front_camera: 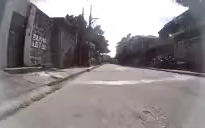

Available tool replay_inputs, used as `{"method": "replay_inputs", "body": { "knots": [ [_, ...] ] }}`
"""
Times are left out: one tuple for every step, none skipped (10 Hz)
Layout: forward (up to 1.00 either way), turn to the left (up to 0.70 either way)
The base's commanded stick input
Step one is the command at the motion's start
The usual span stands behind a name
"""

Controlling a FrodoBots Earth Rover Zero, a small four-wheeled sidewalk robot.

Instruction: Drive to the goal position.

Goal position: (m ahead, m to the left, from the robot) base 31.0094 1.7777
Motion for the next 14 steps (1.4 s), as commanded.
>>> {"method": "replay_inputs", "body": {
  "knots": [
    [1.00, -0.03],
    [1.00, 0.00],
    [1.00, 0.00],
    [1.00, 0.00],
    [1.00, 0.00],
    [1.00, 0.00],
    [1.00, 0.00],
    [1.00, 0.00],
    [1.00, 0.00],
    [1.00, -0.06],
    [1.00, -0.26],
    [1.00, -0.40],
    [1.00, -0.36],
    [1.00, -0.38]
  ]
}}
